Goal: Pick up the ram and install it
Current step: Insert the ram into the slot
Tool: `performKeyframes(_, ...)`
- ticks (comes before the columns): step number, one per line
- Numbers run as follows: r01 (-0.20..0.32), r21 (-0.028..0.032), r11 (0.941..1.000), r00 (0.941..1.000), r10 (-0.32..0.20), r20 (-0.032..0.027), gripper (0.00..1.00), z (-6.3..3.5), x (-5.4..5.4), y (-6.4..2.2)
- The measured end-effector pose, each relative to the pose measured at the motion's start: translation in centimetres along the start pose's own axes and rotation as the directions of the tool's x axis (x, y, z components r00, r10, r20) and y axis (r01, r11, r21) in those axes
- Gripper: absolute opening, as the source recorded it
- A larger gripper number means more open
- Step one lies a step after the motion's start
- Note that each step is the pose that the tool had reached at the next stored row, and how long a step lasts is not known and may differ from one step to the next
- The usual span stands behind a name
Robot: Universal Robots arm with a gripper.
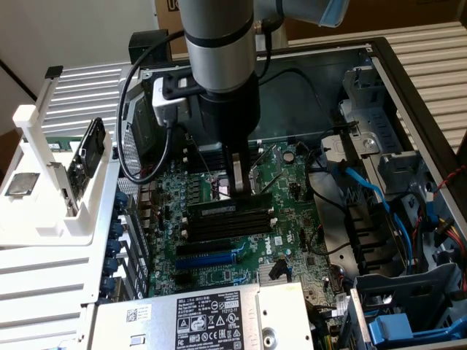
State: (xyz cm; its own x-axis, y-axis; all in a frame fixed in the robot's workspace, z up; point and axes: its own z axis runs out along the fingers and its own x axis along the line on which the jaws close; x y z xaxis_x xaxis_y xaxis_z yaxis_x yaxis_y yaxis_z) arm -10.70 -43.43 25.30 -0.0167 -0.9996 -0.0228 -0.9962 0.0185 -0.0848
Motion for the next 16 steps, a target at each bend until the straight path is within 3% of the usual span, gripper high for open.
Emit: performKeyframes(16, 0.000, 0.0011, 1.0000, 1.0000, 0.000, -0.0038, 0.12, 1.13, 0.2, 0.42)
